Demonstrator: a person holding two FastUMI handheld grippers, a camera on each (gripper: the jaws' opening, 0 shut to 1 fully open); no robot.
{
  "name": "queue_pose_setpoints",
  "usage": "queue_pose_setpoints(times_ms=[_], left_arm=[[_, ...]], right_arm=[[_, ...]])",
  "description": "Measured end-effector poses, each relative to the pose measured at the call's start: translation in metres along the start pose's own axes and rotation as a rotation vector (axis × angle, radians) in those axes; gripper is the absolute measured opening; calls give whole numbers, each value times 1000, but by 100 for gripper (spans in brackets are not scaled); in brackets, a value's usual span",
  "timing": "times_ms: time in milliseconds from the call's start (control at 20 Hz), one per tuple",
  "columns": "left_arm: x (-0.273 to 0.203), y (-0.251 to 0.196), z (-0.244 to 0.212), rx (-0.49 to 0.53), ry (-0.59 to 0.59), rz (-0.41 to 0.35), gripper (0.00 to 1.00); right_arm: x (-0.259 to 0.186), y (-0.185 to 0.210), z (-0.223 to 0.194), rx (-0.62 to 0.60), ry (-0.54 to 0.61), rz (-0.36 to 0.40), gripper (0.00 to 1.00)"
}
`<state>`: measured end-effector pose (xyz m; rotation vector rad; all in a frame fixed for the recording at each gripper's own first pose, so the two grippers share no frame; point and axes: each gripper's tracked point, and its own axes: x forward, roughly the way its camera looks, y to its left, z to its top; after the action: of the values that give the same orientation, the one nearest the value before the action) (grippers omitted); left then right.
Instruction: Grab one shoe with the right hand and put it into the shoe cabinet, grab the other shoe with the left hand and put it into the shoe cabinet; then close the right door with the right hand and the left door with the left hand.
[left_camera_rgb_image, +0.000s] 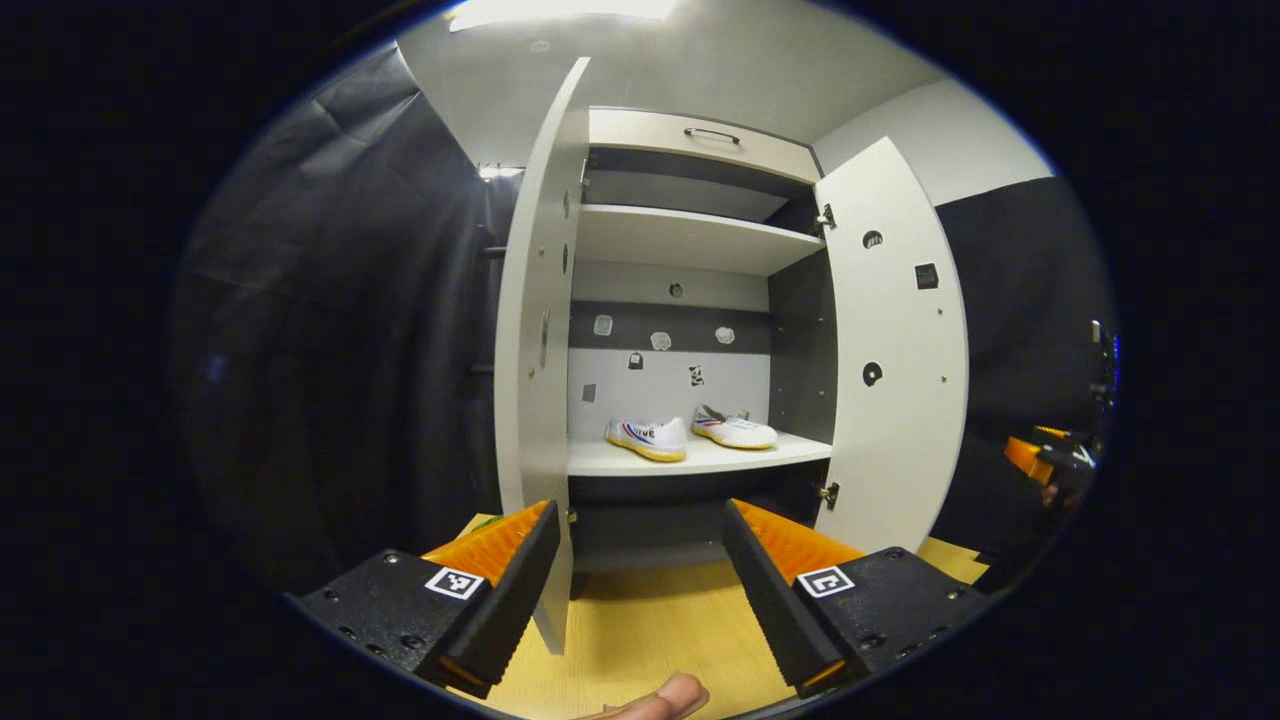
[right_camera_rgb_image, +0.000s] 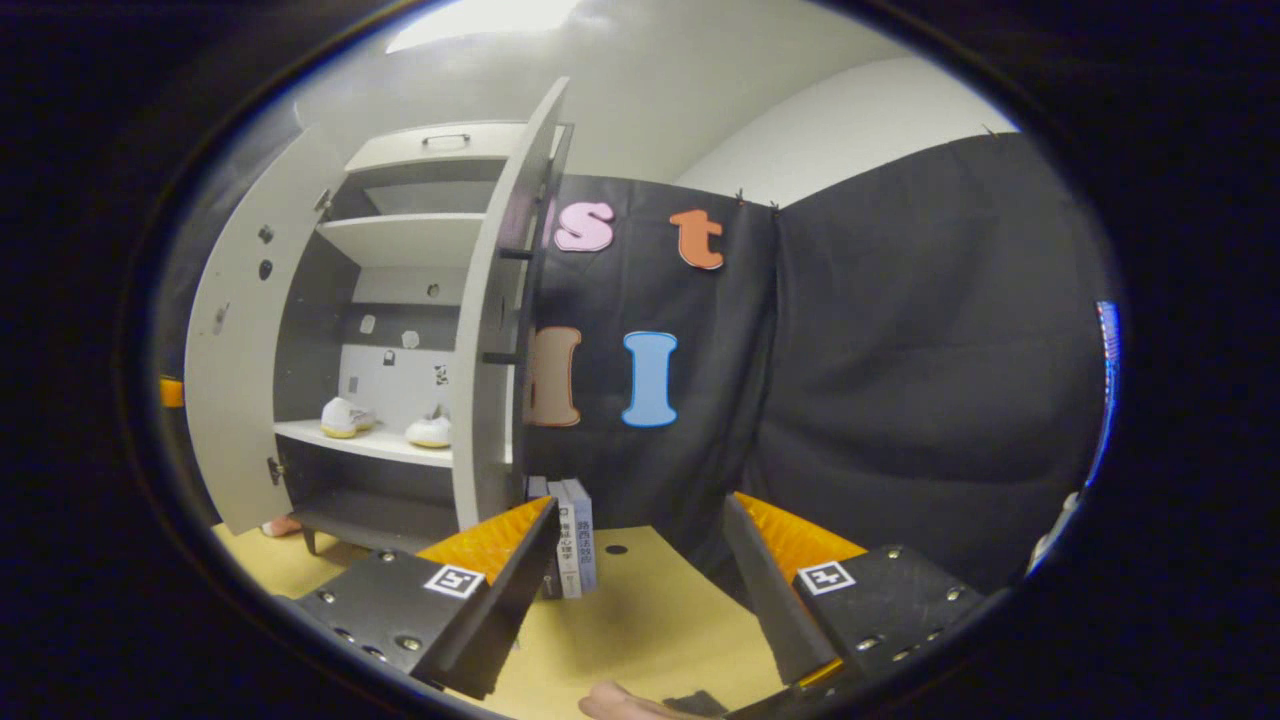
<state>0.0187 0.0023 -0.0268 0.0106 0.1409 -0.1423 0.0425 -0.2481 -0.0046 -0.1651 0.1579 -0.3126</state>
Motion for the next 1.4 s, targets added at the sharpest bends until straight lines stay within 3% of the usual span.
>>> queue_pose_setpoints(times_ms=[250,600,800,850,950,1050,1100,1400], left_arm=[[-52,3,-9,28,-22,-41,98],[-79,31,-4,80,-55,-12,98],[-86,44,-8,51,-44,-13,96],[-88,49,-7,49,-47,-6,96],[-91,57,-7,52,-48,11,96],[-94,62,-5,52,-53,19,96],[-96,64,-6,47,-51,25,96],[-86,73,-16,10,-20,46,97]], right_arm=[[70,-22,57,-33,-12,16,98],[131,11,95,66,31,133,98],[138,49,96,159,86,237,98],[133,50,101,151,67,241,99],[132,58,106,111,66,229,87],[126,68,106,76,67,219,88],[122,73,106,65,68,215,93],[106,126,110,1,58,231,93]])
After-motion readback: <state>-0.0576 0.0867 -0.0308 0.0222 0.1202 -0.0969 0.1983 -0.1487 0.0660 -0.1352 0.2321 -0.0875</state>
